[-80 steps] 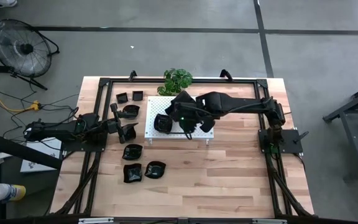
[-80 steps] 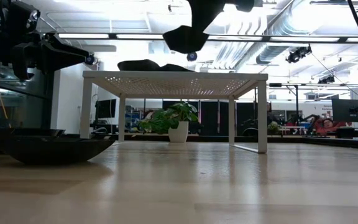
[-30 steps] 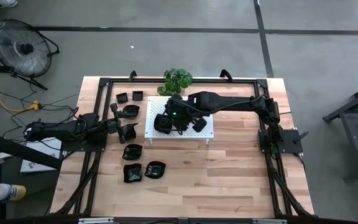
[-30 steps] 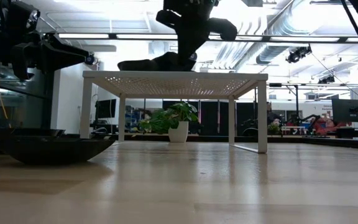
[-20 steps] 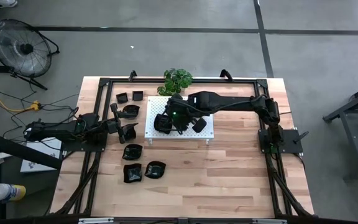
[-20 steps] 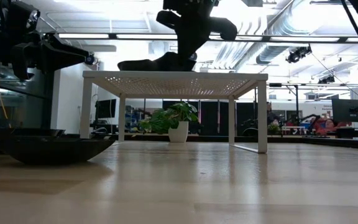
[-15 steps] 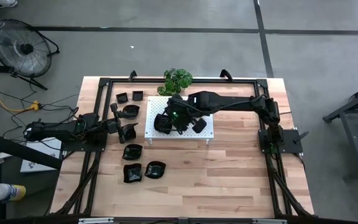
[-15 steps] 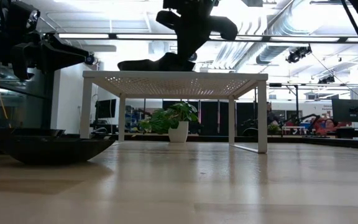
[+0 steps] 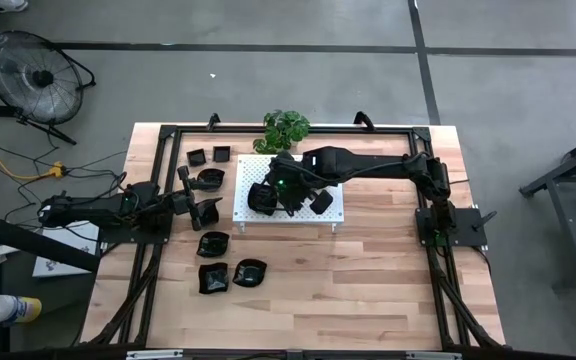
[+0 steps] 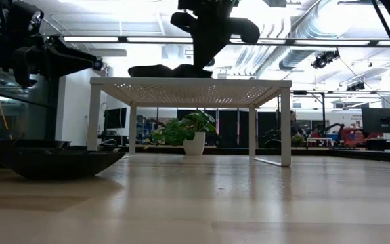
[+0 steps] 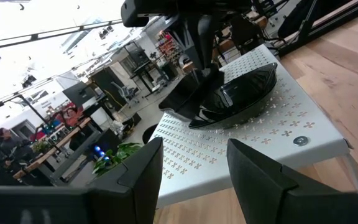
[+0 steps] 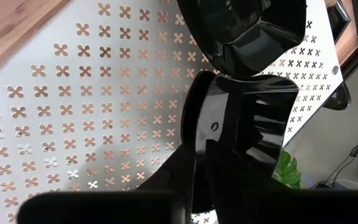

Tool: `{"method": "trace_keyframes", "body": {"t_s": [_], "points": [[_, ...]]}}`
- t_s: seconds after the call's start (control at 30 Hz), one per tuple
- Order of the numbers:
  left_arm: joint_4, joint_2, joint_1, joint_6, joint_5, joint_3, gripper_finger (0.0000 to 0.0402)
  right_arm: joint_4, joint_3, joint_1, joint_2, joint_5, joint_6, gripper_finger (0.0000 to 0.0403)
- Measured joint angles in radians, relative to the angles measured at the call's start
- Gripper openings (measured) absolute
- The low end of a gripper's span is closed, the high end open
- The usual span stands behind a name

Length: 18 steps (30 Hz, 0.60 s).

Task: Pick & Place Mini shaped plates
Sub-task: Stack the distorted square plate on top of the distorted square plates on the shelf, then stack the leaf shaped plate on top of the leaf shaped plates on the shelf

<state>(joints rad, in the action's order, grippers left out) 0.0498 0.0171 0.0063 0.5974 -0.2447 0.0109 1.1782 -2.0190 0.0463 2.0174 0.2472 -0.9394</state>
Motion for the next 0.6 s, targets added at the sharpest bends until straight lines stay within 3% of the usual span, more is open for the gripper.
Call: {"method": "trace_keyframes", "body": {"t_s": [0.43,0.6], "points": [[0.000,0.000,0.000,0.000,0.000,0.000,0.0175,-0.001,0.000,-0.006,-0.002,0.020,0.068,0.0098],[0.000,0.000,0.000,0.000,0.000,0.000,0.0175,0.000,0.000,-0.035,-0.023,0.093,0.122,0.0118]]}}
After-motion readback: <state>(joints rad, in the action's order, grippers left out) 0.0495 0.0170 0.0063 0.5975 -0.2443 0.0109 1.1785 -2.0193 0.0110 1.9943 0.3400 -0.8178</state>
